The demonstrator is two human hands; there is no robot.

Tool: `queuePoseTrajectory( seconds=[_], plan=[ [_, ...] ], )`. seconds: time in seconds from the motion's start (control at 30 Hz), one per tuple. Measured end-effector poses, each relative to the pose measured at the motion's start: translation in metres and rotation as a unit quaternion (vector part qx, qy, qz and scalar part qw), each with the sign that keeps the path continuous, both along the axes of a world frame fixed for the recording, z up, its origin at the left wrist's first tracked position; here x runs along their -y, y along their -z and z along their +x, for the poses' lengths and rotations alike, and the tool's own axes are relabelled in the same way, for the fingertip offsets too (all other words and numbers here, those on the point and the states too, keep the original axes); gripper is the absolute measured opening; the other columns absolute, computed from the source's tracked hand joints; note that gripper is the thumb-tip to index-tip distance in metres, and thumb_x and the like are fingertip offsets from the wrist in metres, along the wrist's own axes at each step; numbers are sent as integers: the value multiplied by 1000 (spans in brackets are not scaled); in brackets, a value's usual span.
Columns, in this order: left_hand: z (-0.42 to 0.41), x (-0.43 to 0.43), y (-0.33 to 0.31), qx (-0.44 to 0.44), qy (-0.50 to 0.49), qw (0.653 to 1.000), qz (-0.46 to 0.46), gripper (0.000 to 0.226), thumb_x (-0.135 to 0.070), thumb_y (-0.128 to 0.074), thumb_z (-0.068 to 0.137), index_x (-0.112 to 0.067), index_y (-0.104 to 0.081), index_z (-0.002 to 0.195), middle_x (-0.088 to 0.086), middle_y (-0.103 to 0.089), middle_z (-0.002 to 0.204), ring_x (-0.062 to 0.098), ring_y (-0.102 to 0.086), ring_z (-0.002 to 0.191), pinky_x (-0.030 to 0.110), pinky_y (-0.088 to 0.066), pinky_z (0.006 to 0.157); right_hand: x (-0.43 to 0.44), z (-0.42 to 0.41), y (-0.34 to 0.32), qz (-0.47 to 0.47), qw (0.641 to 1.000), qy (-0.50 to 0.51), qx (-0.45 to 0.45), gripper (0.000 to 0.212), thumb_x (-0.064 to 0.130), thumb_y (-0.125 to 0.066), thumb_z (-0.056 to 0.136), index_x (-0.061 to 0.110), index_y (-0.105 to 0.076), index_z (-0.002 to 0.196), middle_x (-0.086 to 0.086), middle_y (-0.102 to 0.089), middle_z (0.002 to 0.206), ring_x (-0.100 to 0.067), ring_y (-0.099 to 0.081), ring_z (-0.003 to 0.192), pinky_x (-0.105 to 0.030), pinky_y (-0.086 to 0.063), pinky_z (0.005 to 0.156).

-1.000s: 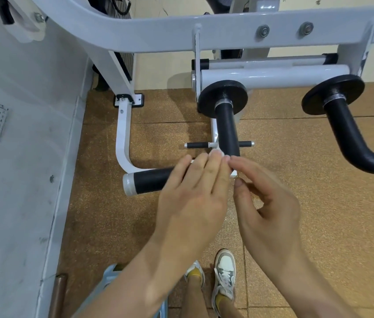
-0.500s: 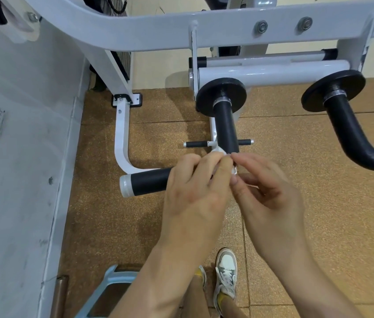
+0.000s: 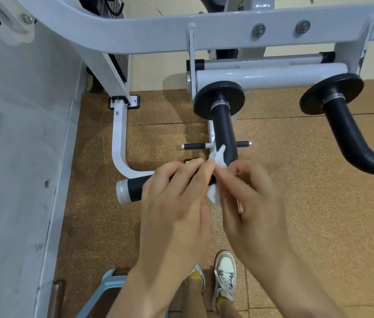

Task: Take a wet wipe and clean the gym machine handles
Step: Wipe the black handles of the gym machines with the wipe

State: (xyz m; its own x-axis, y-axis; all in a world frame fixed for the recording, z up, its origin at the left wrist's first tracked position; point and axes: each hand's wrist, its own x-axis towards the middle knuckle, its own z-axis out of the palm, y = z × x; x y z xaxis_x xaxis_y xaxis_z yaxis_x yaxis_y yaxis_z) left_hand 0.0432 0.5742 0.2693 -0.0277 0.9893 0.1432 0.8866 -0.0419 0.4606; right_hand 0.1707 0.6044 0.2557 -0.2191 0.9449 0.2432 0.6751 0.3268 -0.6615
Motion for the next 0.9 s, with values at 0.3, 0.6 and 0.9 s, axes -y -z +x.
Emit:
queuePoseTrajectory(
  seconds=[0.3, 0.6, 0.9],
  plan=[
    [4, -7, -5, 7, -16, 1000, -26, 49, -17, -46, 81, -25, -58, 128, -11, -60, 122, 18, -48, 109, 36, -37, 90, -21, 5, -9, -15, 1000, 5, 25, 18, 8, -62, 84, 14, -75, 94, 0, -59, 85, -6, -50, 74, -14, -42, 66],
    [9, -20, -13, 25, -36, 996, -79, 51, -25, -38, 78, -31, -57, 125, -20, -61, 112, 10, -47, 108, 27, -23, 90, -47, 10, -10, -80, 996, 11, -30, 19, 6, -67, 85, 18, -76, 95, 8, -58, 87, 2, -54, 77, -5, -38, 71],
    [22, -41, -23, 69, -40, 985, -152, 54, -32, -43, 86, -33, -37, 140, -22, -54, 121, 4, -47, 108, 28, -30, 93, -72, 6, -4, -137, 985, 45, -91, 20, 8, -65, 87, 20, -76, 99, 6, -59, 89, -5, -55, 78, -11, -41, 68]
  ],
)
